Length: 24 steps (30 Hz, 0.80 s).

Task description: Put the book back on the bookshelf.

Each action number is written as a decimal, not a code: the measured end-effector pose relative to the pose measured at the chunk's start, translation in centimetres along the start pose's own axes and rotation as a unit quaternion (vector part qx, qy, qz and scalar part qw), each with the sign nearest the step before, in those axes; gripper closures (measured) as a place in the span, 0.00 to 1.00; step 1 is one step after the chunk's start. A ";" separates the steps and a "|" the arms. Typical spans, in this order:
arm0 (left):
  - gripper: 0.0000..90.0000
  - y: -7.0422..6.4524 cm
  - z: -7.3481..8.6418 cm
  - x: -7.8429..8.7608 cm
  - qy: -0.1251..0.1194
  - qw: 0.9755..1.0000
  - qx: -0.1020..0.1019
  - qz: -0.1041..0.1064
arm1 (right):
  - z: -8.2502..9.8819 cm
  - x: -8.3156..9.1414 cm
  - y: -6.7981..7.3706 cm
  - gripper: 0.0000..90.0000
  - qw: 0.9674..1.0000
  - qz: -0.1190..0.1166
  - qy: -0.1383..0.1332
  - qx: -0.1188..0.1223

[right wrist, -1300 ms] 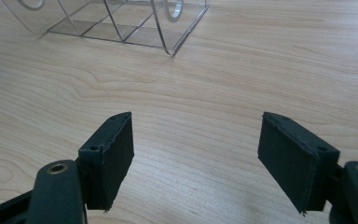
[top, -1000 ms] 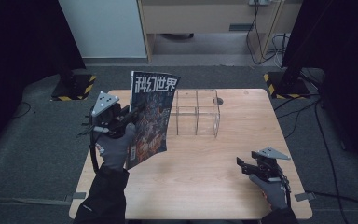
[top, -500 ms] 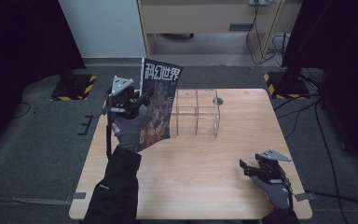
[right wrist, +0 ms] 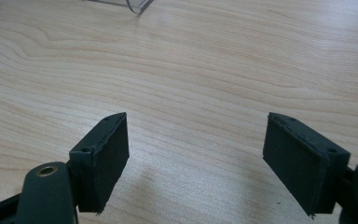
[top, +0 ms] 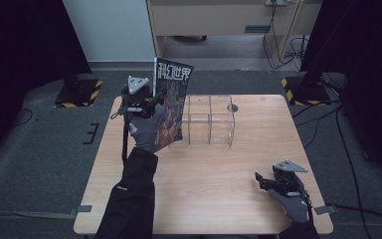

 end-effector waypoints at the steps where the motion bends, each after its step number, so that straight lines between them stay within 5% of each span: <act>1: 0.91 0.0 0.1 -0.2 0.000 1.000 -0.001 -0.001 | 0.0 0.0 0.0 0.25 1.000 0.000 0.000 -0.001; 24: 0.91 0.3 1.3 -3.5 -0.012 1.000 0.006 -0.023 | 0.0 0.1 -0.2 0.25 1.000 0.001 -0.004 0.000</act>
Point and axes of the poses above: each handheld gripper's, and its own axes: x roughly backward along the jaws, z roughly out of its underside, y roughly to its left, the point moved 5 cm from there along -x, roughly forward along the jaws, and after that the axes turned 3 degrees about x, right-handed, at the moved point
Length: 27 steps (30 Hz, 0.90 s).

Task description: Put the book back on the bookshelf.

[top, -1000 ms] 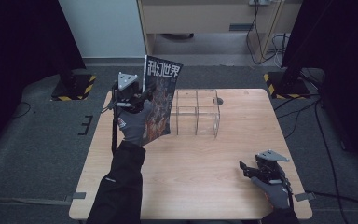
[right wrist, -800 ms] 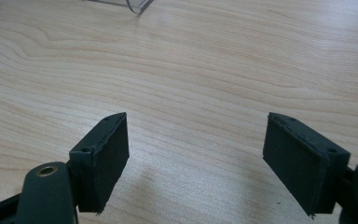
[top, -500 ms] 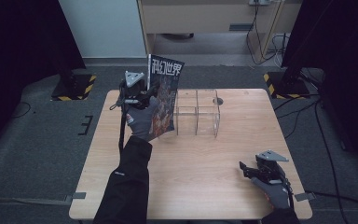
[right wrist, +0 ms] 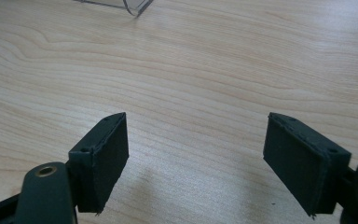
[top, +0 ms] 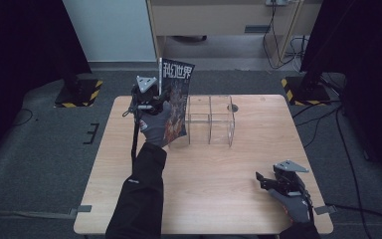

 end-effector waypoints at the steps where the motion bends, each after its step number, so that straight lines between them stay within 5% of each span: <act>1: 0.91 0.1 0.2 -0.2 0.001 1.000 0.001 -0.001 | 0.0 0.0 0.0 0.25 1.000 0.001 0.000 0.001; 27: 0.91 0.6 5.0 -1.4 -0.030 0.999 0.023 -0.006 | 0.0 -0.1 0.2 0.25 1.000 0.000 -0.001 0.006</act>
Point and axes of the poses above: each handheld gripper's, and its own axes: x roughly backward along the jaws, z roughly out of its underside, y roughly to its left, the point moved 5 cm from there along -x, roughly forward along the jaws, and after that the axes turned 3 degrees about x, right-handed, at the moved point
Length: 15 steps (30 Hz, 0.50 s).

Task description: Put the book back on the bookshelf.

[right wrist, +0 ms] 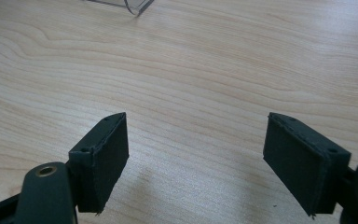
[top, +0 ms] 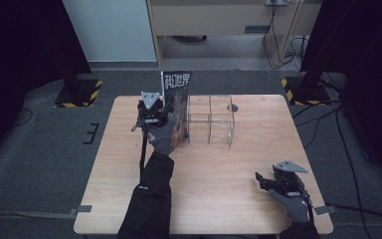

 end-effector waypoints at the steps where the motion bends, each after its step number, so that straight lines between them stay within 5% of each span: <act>1: 0.91 0.0 0.2 0.1 0.001 1.000 0.002 0.002 | 0.0 0.0 0.0 0.25 1.000 0.000 0.000 0.000; 15: 0.90 0.4 1.8 2.8 0.019 0.999 0.010 0.027 | 0.0 0.0 0.2 0.25 1.000 0.001 0.000 0.005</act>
Point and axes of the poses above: each handheld gripper's, and its own axes: x roughly backward along the jaws, z roughly out of its underside, y roughly to its left, the point moved 5 cm from there along -x, roughly forward along the jaws, and after that the axes turned 3 degrees about x, right-handed, at the moved point
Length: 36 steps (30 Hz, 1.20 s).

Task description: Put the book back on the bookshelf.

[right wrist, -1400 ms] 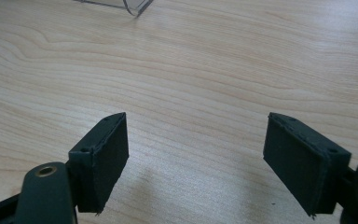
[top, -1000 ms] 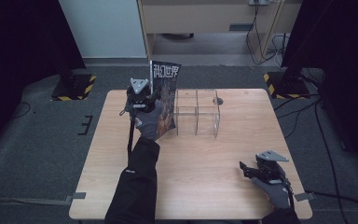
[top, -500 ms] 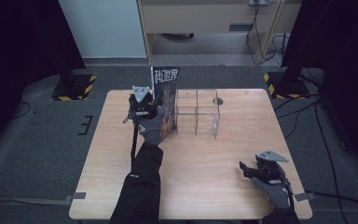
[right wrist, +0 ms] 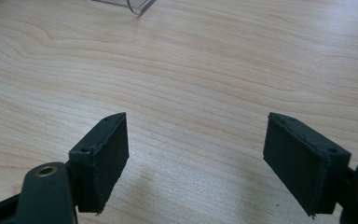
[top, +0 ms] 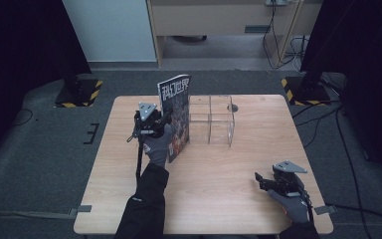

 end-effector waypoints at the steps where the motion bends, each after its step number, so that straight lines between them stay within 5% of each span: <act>1: 0.90 0.0 0.1 0.3 0.002 1.000 -0.002 0.001 | 0.0 0.0 0.0 0.25 1.000 0.000 0.000 0.001; 3: 0.90 0.2 0.2 0.7 0.000 1.000 -0.012 0.000 | 0.1 -0.1 0.0 0.25 1.000 -0.001 0.002 0.002; 18: 0.90 1.8 3.1 4.9 0.024 1.000 0.006 0.018 | 0.1 -0.1 0.2 0.24 1.000 0.001 0.006 -0.005; 36: 0.89 4.2 6.0 7.4 0.037 0.999 0.023 0.015 | 0.5 -0.3 0.3 0.24 1.000 0.001 0.010 -0.007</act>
Point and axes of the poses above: each handheld gripper's, and its own axes: x roughly backward along the jaws, z roughly out of its underside, y roughly to its left, the point moved 5 cm from there along -x, roughly forward along the jaws, and after that the axes turned 3 degrees about x, right-handed, at the moved point
